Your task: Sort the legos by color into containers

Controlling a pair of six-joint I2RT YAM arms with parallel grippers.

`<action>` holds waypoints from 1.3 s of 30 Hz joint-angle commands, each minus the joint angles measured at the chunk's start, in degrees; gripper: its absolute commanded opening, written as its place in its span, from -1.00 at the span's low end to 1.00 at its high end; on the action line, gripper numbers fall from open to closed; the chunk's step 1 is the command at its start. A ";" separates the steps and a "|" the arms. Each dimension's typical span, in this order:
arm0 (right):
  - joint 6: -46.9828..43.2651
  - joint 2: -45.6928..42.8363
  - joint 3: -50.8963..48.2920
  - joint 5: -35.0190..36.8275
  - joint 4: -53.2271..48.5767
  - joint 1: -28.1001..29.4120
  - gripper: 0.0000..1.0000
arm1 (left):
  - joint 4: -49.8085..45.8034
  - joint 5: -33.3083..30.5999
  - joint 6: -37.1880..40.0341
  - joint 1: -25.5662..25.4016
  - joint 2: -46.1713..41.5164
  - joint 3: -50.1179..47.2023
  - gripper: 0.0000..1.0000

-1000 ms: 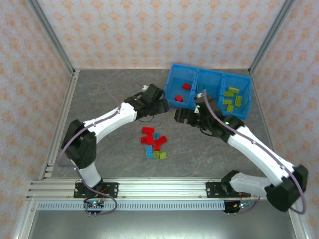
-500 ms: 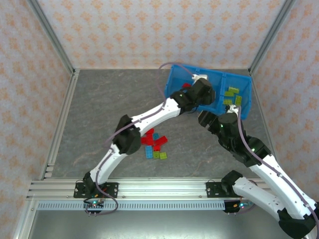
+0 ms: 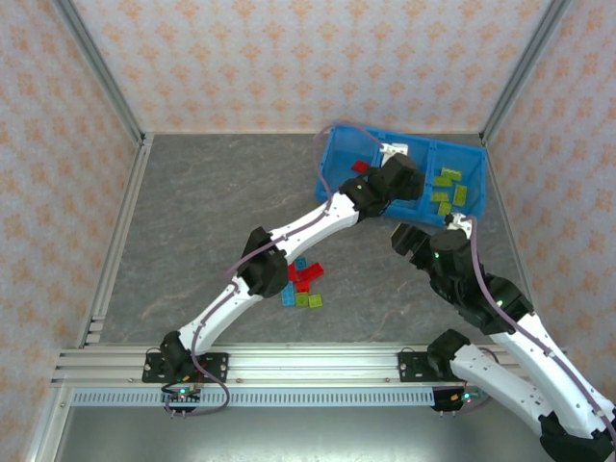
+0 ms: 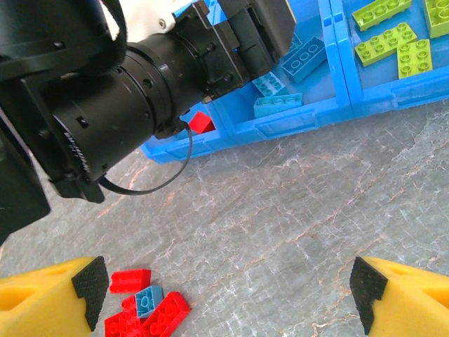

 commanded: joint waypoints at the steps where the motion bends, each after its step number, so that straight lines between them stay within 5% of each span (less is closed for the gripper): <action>1: 0.63 -0.40 0.39 1.48 -1.72 0.10 0.83 | -4.47 -1.21 0.46 0.11 -9.09 -0.27 0.78; 4: 0.81 -0.36 -0.09 0.96 -1.53 0.09 0.82 | -0.72 0.11 0.94 0.14 -19.09 -13.41 0.75; 10: -2.65 5.32 -0.63 -10.24 4.70 0.35 0.80 | 17.18 -3.95 2.17 0.20 -50.06 -56.04 0.76; 13: -4.20 13.40 0.02 -16.91 9.91 1.64 0.77 | 19.34 -7.57 3.09 0.22 -64.47 -72.10 0.76; 18: -7.46 33.08 7.12 -17.34 14.37 7.73 0.77 | 16.61 -13.32 4.78 0.35 -88.19 -94.19 0.76; 24: -10.72 55.94 20.31 -16.20 12.58 12.63 0.72 | 7.07 -23.64 10.09 0.40 -107.96 -109.69 0.81; 30: -11.46 69.38 28.45 -21.12 14.85 14.41 0.73 | 5.32 -34.39 12.79 0.95 -118.01 -119.22 0.82; 39: -10.99 83.51 42.16 -19.20 5.68 16.52 0.80 | 8.14 -32.98 13.87 1.30 -129.50 -129.20 0.83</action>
